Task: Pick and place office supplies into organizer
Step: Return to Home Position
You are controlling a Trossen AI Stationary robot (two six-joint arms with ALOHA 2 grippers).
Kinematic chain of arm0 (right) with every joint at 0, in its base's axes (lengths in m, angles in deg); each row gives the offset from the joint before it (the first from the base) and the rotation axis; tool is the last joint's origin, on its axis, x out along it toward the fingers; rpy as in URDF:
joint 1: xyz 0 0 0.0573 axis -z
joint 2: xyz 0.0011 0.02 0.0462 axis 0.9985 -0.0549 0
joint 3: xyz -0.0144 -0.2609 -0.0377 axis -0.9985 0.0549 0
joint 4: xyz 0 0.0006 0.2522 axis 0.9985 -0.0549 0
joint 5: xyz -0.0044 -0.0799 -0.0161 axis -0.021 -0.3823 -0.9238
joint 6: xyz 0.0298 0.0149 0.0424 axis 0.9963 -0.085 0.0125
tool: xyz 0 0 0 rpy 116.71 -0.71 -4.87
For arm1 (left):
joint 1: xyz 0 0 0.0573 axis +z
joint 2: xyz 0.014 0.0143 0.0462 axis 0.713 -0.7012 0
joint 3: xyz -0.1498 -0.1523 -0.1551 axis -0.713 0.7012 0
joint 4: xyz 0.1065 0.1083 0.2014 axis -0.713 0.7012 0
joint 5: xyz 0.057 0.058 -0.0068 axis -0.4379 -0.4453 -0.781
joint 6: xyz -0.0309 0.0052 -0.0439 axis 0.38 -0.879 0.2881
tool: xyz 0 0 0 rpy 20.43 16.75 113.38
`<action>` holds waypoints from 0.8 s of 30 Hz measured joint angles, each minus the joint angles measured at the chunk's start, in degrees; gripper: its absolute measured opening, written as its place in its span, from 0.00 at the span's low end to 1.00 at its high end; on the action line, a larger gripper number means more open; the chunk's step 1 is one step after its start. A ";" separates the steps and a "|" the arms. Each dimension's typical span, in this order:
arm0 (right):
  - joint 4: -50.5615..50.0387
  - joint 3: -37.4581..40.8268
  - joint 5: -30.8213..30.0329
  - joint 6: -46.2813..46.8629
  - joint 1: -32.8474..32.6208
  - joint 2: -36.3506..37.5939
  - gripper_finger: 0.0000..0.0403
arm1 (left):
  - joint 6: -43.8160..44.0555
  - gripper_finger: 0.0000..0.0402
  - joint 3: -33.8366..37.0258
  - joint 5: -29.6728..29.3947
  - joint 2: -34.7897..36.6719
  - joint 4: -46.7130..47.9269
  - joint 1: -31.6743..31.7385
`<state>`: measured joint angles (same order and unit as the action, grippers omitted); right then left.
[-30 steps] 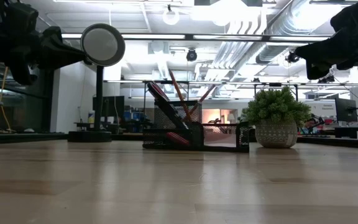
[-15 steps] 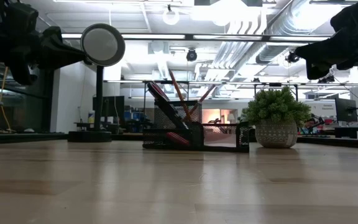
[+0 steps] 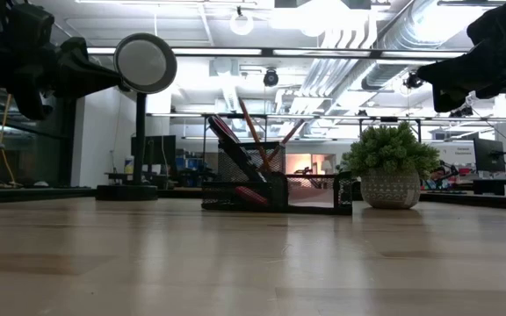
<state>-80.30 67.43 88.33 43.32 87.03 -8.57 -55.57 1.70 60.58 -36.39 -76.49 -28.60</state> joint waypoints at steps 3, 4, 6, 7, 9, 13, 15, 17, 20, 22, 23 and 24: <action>-0.02 0.00 -0.01 0.00 -0.01 0.02 0.02 | 0.00 0.07 0.00 0.01 0.00 0.00 0.01; -0.02 0.00 -0.01 0.00 0.01 0.00 0.02 | 0.00 0.07 0.00 0.01 0.02 0.00 0.01; 0.00 0.00 -0.01 0.00 0.00 0.00 0.01 | 0.00 0.07 0.00 0.00 0.00 0.00 0.01; 0.00 0.00 -0.01 0.00 0.01 0.02 0.01 | 0.00 0.07 0.00 0.00 0.00 0.00 0.00; -0.01 0.00 0.00 0.01 0.01 0.00 0.01 | -0.01 0.07 0.00 0.00 0.00 0.00 0.01; -0.01 0.00 0.00 0.00 -0.01 0.01 0.00 | 0.00 0.07 0.00 -0.01 0.00 0.00 -0.01; -0.02 0.00 0.01 0.00 0.01 0.01 0.00 | 0.00 0.07 0.00 0.01 0.00 0.00 -0.01; -0.02 0.00 0.01 0.02 -0.01 0.02 0.01 | 0.00 0.07 0.00 -0.01 0.00 0.00 -0.01; -0.02 0.00 -0.01 0.02 -0.01 0.00 0.01 | 0.00 0.07 0.00 -0.01 0.00 0.00 0.01; -0.02 0.00 0.00 0.00 -0.01 0.00 0.01 | 0.00 0.07 0.00 0.00 0.00 0.00 -0.01; -0.02 0.00 -0.01 0.00 0.01 0.00 0.00 | -0.01 0.07 0.00 0.00 0.01 0.00 -0.01; -0.02 0.00 0.01 0.00 -0.01 0.01 0.00 | -0.01 0.07 0.00 0.00 0.01 0.00 0.00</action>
<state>-80.32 67.43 88.33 43.32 87.02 -8.56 -55.58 1.70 60.59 -36.38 -76.49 -28.60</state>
